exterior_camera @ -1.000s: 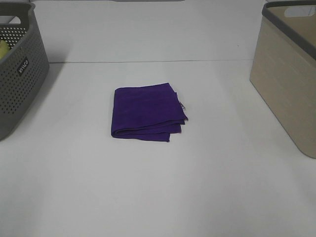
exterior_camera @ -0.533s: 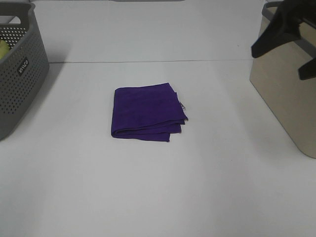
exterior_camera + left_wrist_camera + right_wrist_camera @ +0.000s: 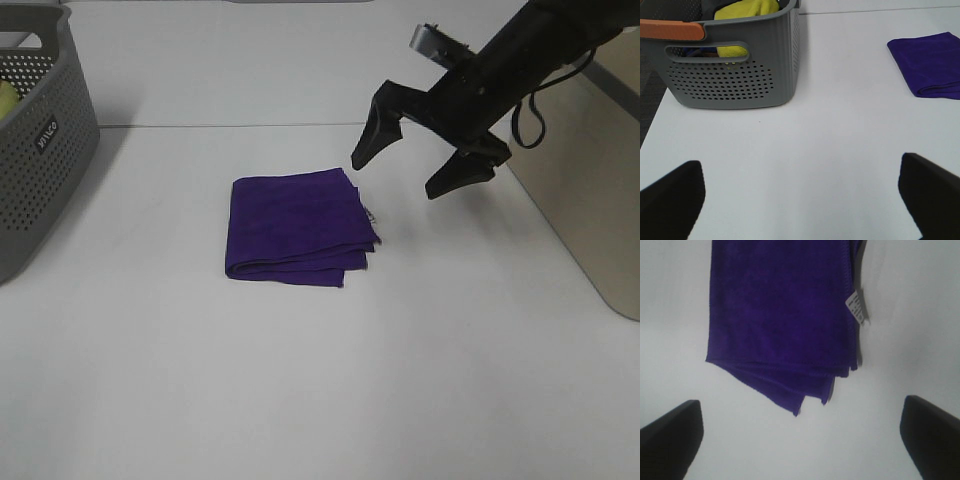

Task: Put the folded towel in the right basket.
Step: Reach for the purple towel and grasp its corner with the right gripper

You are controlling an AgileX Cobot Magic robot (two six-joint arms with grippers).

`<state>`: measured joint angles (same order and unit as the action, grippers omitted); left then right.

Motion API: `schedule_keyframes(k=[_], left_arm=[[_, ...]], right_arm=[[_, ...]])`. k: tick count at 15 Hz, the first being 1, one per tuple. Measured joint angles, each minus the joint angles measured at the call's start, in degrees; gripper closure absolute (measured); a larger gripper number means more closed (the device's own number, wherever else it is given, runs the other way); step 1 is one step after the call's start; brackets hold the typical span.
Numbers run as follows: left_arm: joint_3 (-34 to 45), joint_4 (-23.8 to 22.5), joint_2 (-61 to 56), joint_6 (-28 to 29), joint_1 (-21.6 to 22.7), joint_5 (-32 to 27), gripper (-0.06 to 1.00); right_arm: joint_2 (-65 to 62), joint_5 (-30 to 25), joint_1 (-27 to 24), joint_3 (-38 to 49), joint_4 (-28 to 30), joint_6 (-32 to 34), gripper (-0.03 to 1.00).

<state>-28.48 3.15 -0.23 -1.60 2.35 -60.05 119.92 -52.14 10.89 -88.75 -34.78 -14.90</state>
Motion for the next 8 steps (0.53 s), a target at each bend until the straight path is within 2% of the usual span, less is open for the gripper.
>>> schedule_keyframes(k=[5, 8], left_arm=[[0.00, 0.00, 0.00, 0.00, 0.00, 0.00, -0.05], [0.00, 0.00, 0.00, 0.00, 0.00, 0.00, -0.05]], right_arm=[[11.75, 0.69, 2.01, -10.66, 0.11, 2.64, 0.00], [15.76, 1.95, 3.21, -13.29, 0.23, 4.30, 0.01]])
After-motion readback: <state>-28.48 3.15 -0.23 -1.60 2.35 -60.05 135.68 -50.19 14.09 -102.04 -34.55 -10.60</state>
